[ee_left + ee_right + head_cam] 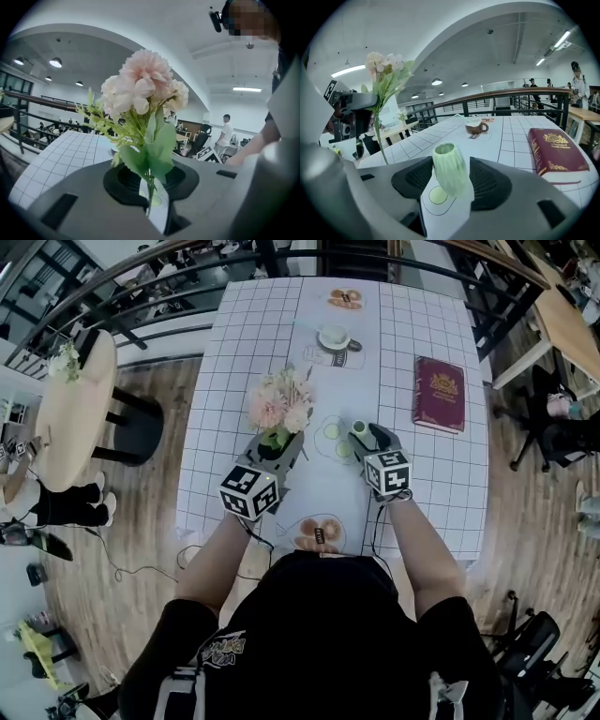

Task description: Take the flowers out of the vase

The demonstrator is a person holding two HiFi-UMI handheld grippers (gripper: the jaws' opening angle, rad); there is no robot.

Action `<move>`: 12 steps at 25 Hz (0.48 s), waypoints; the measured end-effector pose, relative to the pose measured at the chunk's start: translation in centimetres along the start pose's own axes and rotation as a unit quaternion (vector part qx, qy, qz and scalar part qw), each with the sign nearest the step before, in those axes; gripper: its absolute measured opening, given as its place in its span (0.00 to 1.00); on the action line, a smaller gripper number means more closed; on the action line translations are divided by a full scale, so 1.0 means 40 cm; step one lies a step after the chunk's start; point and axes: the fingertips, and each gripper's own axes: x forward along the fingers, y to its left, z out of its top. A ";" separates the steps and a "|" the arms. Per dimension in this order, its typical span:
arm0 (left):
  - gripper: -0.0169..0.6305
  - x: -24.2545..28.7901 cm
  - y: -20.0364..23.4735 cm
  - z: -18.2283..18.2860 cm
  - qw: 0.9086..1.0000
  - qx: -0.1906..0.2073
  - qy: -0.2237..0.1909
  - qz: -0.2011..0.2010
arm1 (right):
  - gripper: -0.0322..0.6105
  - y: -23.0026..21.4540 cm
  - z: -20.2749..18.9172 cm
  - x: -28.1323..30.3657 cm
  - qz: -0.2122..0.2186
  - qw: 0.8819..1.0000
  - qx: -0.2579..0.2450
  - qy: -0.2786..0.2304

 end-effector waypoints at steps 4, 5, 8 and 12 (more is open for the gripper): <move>0.14 -0.038 -0.014 -0.032 1.000 -0.017 0.003 0.025 | 0.44 0.005 0.007 -0.036 0.017 1.000 -0.005 -0.010; 0.14 -0.045 -0.020 -0.040 0.999 -0.020 0.003 0.030 | 0.44 0.009 0.009 -0.050 0.024 1.000 -0.009 -0.013; 0.14 -0.066 -0.048 -0.060 0.999 -0.027 0.002 0.047 | 0.44 0.021 0.025 -0.113 0.044 0.999 -0.006 -0.031; 0.14 -0.089 -0.101 -0.081 0.997 -0.036 -0.004 0.073 | 0.43 0.036 0.054 -0.209 0.088 0.994 0.012 -0.058</move>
